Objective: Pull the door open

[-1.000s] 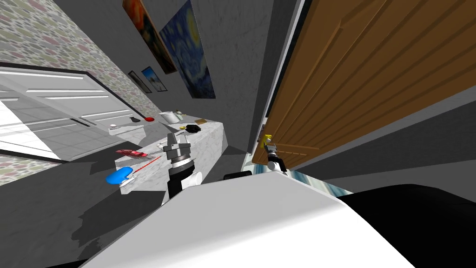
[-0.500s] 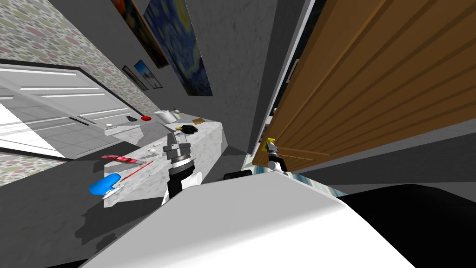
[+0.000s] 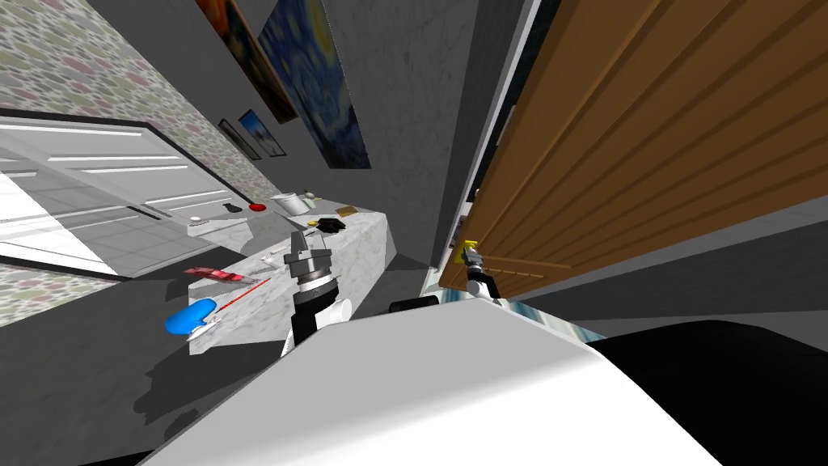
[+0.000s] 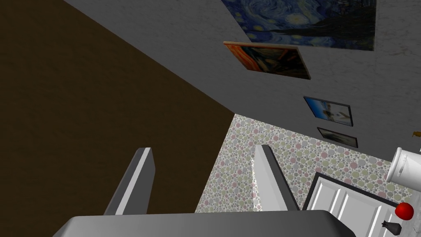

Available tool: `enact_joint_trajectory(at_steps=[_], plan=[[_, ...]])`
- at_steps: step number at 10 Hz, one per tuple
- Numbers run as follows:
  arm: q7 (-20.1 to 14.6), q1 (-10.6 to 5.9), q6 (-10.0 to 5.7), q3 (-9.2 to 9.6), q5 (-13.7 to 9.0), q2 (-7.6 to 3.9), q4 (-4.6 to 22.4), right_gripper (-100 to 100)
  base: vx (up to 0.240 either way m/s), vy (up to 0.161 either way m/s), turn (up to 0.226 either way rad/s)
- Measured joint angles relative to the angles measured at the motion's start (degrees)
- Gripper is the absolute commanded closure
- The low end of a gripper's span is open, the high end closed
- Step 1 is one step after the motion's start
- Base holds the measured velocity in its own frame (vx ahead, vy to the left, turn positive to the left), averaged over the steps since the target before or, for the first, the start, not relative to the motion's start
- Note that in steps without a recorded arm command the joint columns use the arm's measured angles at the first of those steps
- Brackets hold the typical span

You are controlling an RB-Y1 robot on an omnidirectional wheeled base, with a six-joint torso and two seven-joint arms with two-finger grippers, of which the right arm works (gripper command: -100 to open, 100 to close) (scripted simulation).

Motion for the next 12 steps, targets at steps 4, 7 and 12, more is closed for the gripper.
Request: enact_joint_trajectory(at_steps=[4,7,12], plan=[[-3.1,0.33,-0.54,1.65,0.4,-2.90,0.2,100,-0.244,-0.051,0.185],[-6.2,1.00,-1.03,3.31,0.8,-5.43,0.5,100,-0.237,-0.047,0.191],[-10.1,1.52,-1.70,5.36,1.3,-8.76,0.8,100,-0.189,-0.026,0.135]])
